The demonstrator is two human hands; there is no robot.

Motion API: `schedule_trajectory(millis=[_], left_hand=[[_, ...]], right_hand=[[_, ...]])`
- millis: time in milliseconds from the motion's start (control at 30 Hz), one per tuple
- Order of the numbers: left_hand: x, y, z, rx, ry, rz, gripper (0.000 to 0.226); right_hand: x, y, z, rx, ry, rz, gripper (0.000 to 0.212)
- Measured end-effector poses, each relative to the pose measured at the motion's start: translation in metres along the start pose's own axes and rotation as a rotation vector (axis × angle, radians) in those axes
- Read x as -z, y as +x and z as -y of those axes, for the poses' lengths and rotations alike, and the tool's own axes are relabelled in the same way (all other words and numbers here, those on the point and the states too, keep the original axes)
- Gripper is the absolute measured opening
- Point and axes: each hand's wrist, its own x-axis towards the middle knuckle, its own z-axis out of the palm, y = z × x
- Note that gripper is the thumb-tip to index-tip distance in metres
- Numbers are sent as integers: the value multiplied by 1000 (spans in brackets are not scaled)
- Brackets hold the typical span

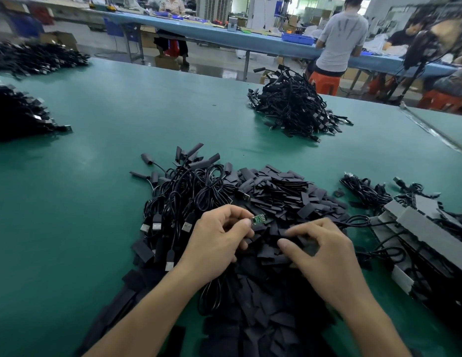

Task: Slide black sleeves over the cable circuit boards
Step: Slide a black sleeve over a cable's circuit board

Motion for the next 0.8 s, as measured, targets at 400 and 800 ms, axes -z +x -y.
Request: schedule_trajectory(millis=[400,800], left_hand=[[3,-2,0,-31,-7,42,31],[0,-6,1,-133,62,144,11]], right_hand=[[8,1,-3,-58,124,196,19],[0,0,12,-43,613,248,24]])
